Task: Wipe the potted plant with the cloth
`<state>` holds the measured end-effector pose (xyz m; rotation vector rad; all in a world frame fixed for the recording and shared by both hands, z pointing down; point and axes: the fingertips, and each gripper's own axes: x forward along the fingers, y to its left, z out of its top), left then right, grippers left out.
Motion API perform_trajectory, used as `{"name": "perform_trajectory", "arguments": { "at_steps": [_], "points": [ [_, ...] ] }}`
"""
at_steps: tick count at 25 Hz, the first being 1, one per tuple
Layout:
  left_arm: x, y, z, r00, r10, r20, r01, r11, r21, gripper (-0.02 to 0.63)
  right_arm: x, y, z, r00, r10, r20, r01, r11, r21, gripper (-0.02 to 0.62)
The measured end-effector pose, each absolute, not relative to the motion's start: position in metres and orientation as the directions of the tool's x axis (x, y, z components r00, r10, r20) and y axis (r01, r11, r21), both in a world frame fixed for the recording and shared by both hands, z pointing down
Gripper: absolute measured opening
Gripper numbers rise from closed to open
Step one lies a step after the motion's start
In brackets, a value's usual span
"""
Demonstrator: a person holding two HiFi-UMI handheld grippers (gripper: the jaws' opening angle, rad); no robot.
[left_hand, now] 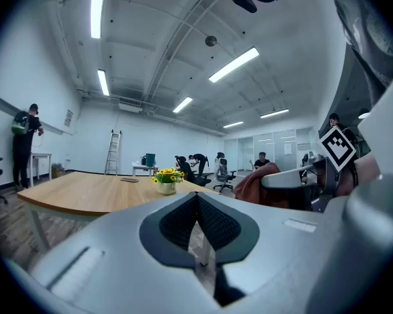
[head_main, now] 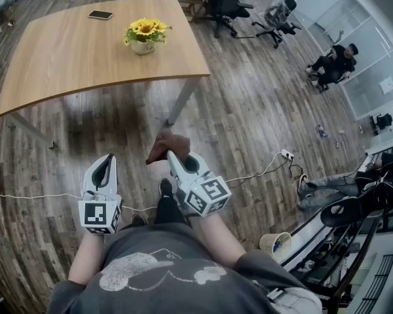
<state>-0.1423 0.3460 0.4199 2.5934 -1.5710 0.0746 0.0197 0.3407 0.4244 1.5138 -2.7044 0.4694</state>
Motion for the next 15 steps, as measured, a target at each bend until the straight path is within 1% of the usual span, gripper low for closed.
{"name": "perform_trajectory", "arguments": {
  "at_steps": [8, 15],
  "points": [
    [-0.137, 0.355, 0.427, 0.472, -0.874, 0.115, -0.881, -0.467, 0.069, 0.018, 0.024, 0.353, 0.434, -0.528, -0.833, 0.166, -0.839, 0.481, -0.255, 0.041],
    [-0.135, 0.358, 0.433, 0.470, -0.872, 0.134, -0.883, -0.465, 0.070, 0.018, 0.030, 0.352, 0.435, -0.514, -0.844, 0.153, -0.842, 0.463, -0.276, 0.044]
  ]
}}
